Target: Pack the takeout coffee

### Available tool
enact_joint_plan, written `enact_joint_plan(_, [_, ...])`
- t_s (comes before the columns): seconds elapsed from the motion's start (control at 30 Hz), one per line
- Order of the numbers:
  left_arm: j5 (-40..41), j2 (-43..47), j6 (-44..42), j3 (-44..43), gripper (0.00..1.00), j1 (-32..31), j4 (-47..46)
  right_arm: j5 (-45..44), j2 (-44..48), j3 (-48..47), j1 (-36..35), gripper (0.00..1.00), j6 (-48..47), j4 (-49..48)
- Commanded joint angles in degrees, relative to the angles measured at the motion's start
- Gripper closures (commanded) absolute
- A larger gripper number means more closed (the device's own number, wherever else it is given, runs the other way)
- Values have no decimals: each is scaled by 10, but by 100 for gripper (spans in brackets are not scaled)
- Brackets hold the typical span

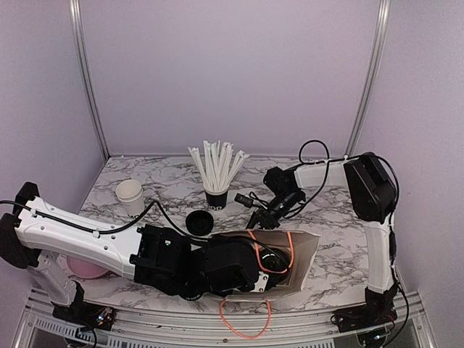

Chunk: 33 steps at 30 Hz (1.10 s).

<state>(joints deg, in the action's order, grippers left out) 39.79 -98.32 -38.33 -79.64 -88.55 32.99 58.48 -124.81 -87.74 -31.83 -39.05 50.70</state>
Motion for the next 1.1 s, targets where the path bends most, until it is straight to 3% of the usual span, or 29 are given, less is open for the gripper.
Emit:
enact_joint_plan(0.0, [-26,24,26,-20,62,3,26,11,-2,-6,-3,49,-4,7])
enact_joint_plan(0.8, [-122,-17,108,-47,66,39,116,8,3,-15,-2,49,-10,22])
enact_joint_plan(1.07, [-168,-25,125,-53,66,77,112,-66,59,-47,18,42,-31,66])
